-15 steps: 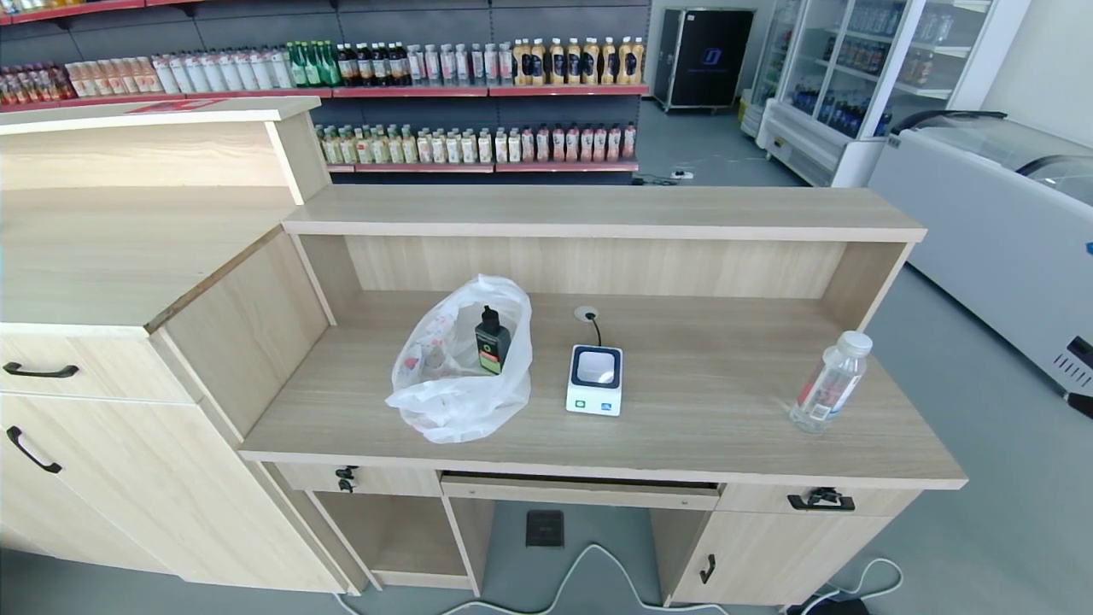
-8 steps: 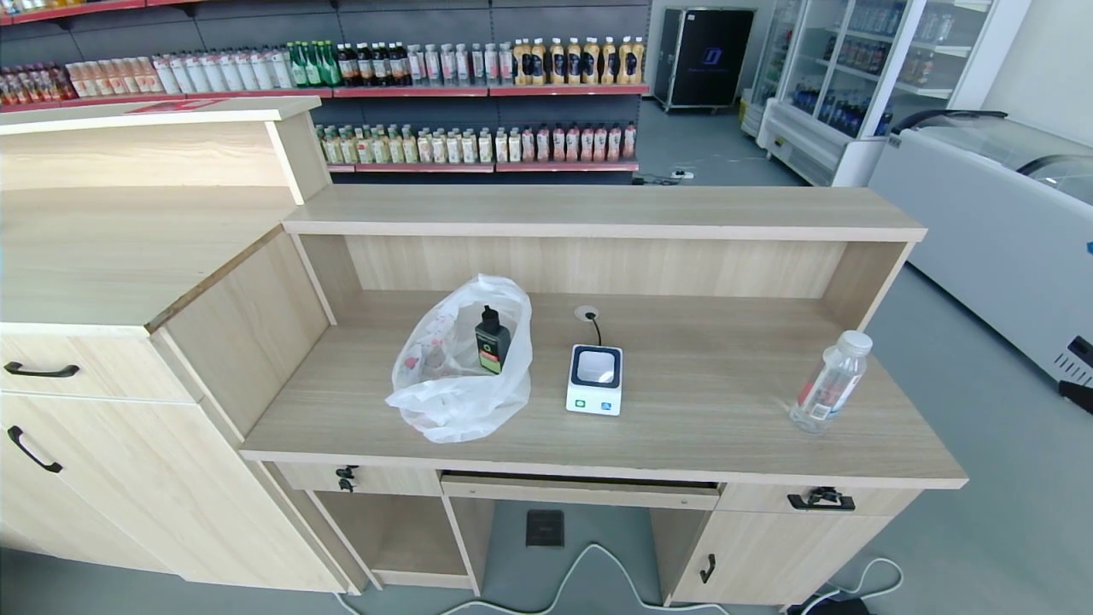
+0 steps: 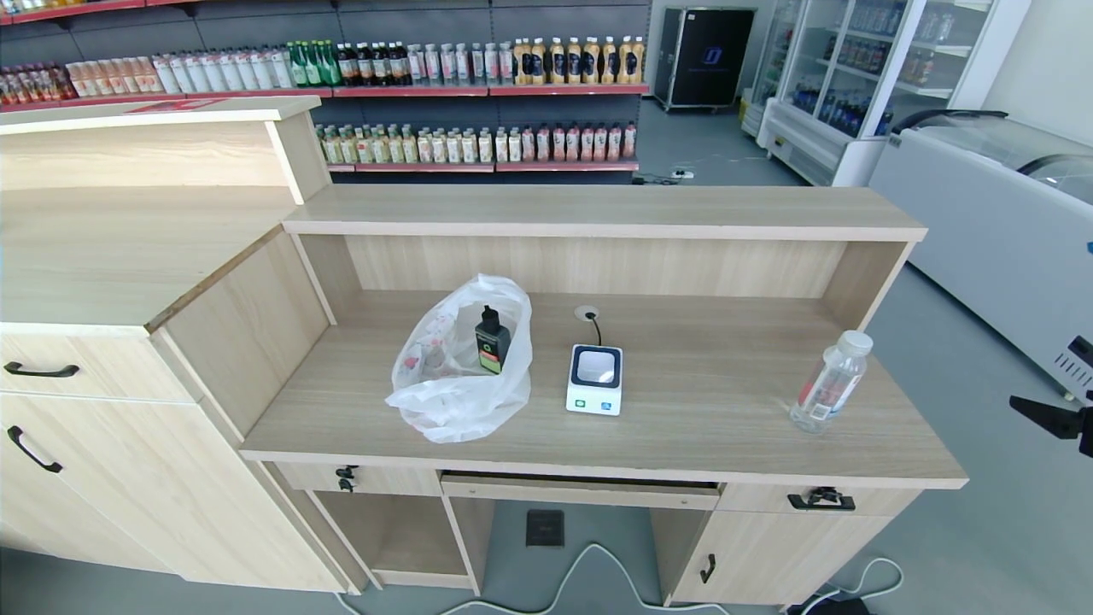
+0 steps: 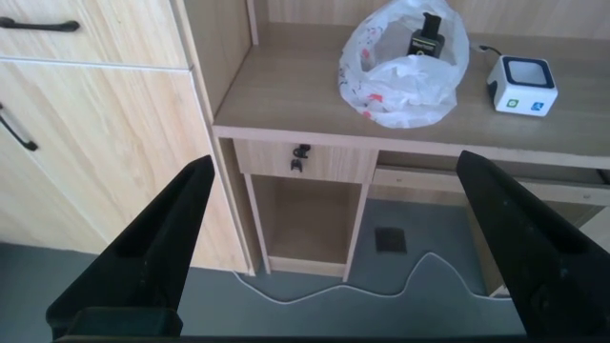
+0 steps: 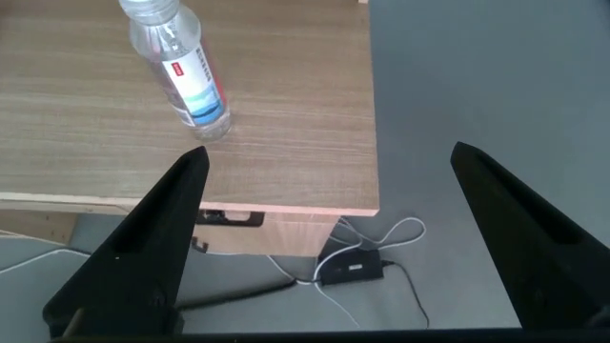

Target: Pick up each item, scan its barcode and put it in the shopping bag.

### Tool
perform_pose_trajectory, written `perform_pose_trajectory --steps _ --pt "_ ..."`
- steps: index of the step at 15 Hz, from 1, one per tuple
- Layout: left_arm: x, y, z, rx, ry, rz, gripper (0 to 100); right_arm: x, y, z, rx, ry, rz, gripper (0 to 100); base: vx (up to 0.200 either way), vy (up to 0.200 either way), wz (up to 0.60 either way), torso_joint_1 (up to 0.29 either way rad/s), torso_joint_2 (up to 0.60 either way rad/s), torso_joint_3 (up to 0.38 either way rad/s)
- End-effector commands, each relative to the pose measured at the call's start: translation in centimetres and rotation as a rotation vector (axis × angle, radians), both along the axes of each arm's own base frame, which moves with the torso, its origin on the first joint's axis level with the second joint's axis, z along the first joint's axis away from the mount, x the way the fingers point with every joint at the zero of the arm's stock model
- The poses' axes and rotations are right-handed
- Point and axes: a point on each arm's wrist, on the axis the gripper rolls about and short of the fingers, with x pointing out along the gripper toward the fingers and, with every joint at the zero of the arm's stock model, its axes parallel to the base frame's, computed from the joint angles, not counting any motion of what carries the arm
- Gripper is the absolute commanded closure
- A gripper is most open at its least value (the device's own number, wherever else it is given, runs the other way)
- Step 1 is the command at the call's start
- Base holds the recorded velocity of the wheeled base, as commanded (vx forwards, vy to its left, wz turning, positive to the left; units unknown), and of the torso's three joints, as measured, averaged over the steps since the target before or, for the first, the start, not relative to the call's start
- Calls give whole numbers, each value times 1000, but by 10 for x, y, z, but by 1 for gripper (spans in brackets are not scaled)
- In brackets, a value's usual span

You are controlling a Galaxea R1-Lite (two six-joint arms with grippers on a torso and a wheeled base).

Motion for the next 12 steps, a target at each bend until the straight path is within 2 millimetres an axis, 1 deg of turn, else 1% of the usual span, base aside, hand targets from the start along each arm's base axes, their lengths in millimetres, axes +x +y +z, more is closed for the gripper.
perform_pose_trajectory --steps 1,2,4,7,12 --pt "0 0 0 0 0 1 0 18 -7 -12 3 2 22 0 0 0 0 0 0 0" --pt "0 0 0 0 0 1 0 26 -8 -12 -8 -9 34 0 0 0 0 0 0 0" --pt "0 0 0 0 0 1 0 46 -3 -11 -22 -26 81 0 0 0 0 0 0 0" --pt "0 0 0 -1 0 1 0 72 7 -19 -37 -36 146 0 0 0 0 0 0 0" --pt "0 0 0 -1 0 1 0 89 23 -40 -10 3 207 0 0 0 0 0 0 0"
